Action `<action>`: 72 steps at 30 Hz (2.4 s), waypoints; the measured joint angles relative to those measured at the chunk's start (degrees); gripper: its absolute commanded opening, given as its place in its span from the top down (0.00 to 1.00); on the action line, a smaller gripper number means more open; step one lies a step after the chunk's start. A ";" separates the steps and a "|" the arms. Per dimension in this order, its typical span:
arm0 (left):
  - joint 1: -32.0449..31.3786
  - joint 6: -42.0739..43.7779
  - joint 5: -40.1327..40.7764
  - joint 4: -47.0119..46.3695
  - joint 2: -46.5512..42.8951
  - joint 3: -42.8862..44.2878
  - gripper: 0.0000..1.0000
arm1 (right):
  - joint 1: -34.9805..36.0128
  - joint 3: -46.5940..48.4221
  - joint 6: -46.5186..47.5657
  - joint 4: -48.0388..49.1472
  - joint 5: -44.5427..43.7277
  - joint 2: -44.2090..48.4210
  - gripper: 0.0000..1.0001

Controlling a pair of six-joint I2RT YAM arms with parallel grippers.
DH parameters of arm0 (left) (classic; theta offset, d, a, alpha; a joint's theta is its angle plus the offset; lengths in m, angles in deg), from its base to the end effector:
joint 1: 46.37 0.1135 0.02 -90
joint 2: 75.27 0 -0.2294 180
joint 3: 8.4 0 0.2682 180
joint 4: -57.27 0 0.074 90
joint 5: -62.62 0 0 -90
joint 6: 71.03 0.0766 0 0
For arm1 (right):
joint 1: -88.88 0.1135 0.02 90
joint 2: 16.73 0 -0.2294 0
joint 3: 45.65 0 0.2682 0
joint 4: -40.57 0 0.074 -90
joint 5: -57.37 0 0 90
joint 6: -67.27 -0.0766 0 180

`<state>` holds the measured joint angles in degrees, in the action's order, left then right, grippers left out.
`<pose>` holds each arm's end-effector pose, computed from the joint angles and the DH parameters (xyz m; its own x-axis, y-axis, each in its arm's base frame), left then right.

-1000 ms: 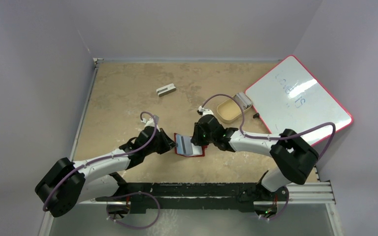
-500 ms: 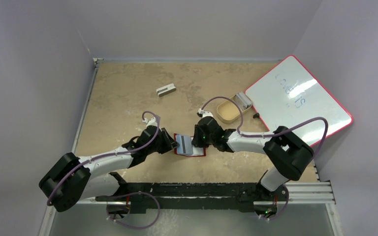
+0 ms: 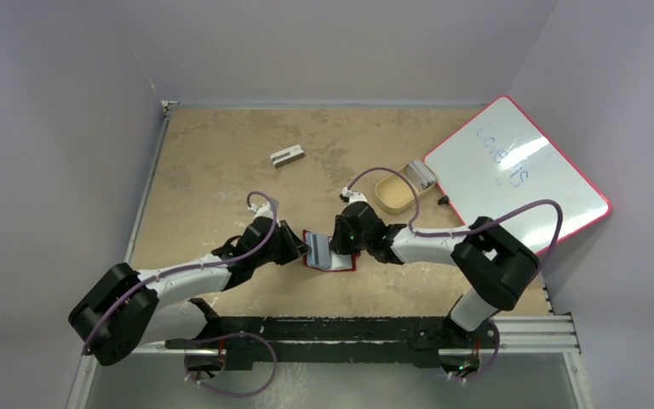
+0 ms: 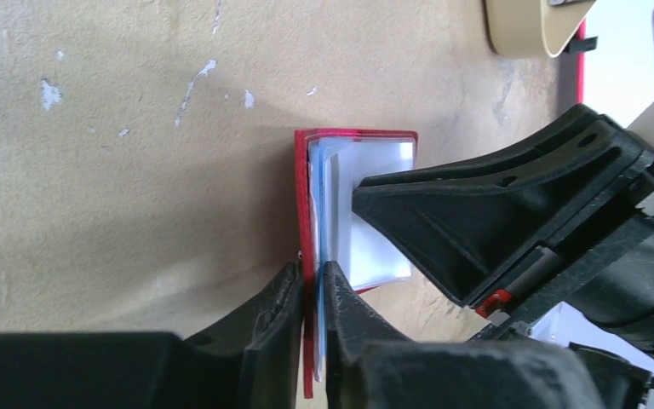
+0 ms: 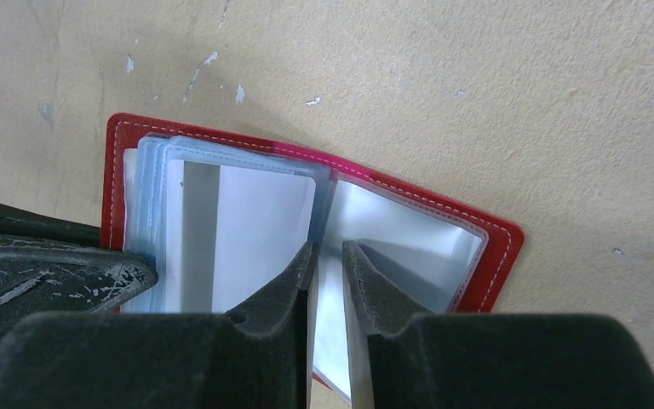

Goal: Put the credit cards into the card holder
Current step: Turn over the card slot in the card holder.

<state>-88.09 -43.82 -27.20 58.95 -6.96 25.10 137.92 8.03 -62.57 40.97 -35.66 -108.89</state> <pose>0.2065 -0.1838 0.0840 -0.7931 -0.4843 -0.3693 -0.0913 0.6940 -0.7141 0.2371 0.2670 0.0830 -0.7761 0.0819 -0.6253 -0.2991 0.8251 0.4793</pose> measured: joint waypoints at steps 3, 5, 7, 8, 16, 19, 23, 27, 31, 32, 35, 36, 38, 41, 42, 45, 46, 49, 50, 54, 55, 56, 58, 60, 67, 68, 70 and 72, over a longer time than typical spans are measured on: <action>0.00 -0.04 -0.46 -1.29 0.04 0.00 1.00 | -0.11 0.00 0.02 0.85 0.55 -0.39 0.79; 0.00 -0.04 -0.81 -1.77 -0.04 0.00 1.00 | -0.35 0.00 0.04 1.11 1.09 -0.52 0.77; 0.00 -0.07 -1.03 -1.75 -0.46 0.00 1.00 | -0.35 0.11 0.28 1.31 1.16 -0.72 0.75; 0.00 -0.07 -1.07 -1.62 -0.90 0.00 1.00 | -0.35 0.33 0.50 1.51 1.33 -0.98 0.74; 0.00 1.14 -0.11 3.15 -5.68 1.05 1.00 | 0.07 3.54 3.26 2.86 3.54 -3.89 0.63; 0.00 2.95 1.51 8.07 -5.68 3.61 1.00 | 0.02 4.68 4.61 1.92 4.13 -4.22 0.60; -0.02 5.97 4.02 15.56 -5.18 8.90 1.00 | -0.90 4.68 5.73 1.03 4.87 -3.30 0.59; -0.33 9.01 6.62 21.31 -3.91 14.16 1.00 | -1.99 4.68 6.43 1.11 5.97 -2.97 0.60; -0.48 11.02 7.74 25.22 -2.36 17.25 1.00 | -2.47 4.94 6.64 2.93 7.61 -5.05 0.63; -0.50 11.23 7.74 25.83 -2.03 17.53 1.00 | -2.51 5.27 6.67 3.82 8.04 -5.84 0.63; -0.48 11.41 7.76 26.62 -1.29 17.57 1.00 | -2.56 6.78 6.86 6.51 8.90 -8.37 0.64; -0.48 11.41 7.74 26.80 -1.05 17.57 1.00 | -2.56 6.82 6.84 7.39 9.25 -8.76 0.64; -0.48 11.41 7.72 26.75 -0.66 17.57 1.00 | -2.60 6.82 6.75 8.48 9.99 -9.16 0.64; -0.48 11.34 7.37 26.38 -0.33 17.57 1.00 | -2.62 6.80 6.45 10.51 11.28 -10.05 0.64; -0.48 11.32 7.19 26.08 -0.17 17.57 1.00 | -2.62 6.78 6.32 11.13 11.80 -10.36 0.64; -0.48 10.93 6.10 24.41 0.55 17.33 1.00 | -2.75 6.49 5.57 12.74 12.81 -10.91 0.65; -0.48 10.86 5.81 23.80 0.81 17.14 1.00 | -2.89 6.29 5.22 13.09 12.92 -10.93 0.65; -0.48 10.80 5.38 22.88 1.88 17.03 1.00 | -3.23 5.38 4.42 13.35 12.61 -10.25 0.67; -0.48 10.78 5.31 22.69 2.21 17.03 1.00 | -3.48 4.85 4.35 12.94 12.24 -9.60 0.67; -0.50 10.80 5.18 21.97 3.23 17.03 1.00 | -4.17 2.34 3.98 10.27 10.45 -6.27 0.68; -0.50 10.80 5.18 21.70 3.63 17.03 1.00 | -4.26 2.10 3.91 10.01 10.12 -5.99 0.68; -0.52 10.80 5.18 21.44 4.07 17.03 1.00 | -4.44 1.95 3.82 9.79 9.90 -5.79 0.68; -0.57 10.80 5.16 20.87 4.87 17.03 1.00 | -4.44 1.88 3.80 9.64 9.55 -5.68 0.68; -0.59 10.80 5.05 20.26 5.42 17.03 1.00 | -4.44 1.81 3.82 9.68 9.11 -5.60 0.69; -0.74 10.64 3.50 17.92 6.38 17.03 1.00 | -4.44 1.70 3.80 10.82 8.79 -6.14 0.70; -0.74 10.45 3.48 17.79 6.54 17.03 1.00 | -4.44 1.70 3.80 10.97 8.79 -6.21 0.70; -0.74 10.29 3.45 17.46 7.06 17.03 1.00 | -4.44 1.70 3.80 10.99 8.76 -6.21 0.69; -0.74 9.99 3.48 16.79 7.91 17.03 1.00 | -4.44 1.70 3.69 10.99 8.72 -6.21 0.67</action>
<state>-88.83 -33.83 -23.72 75.74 0.95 42.13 133.48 9.74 -58.87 51.96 -26.94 -115.10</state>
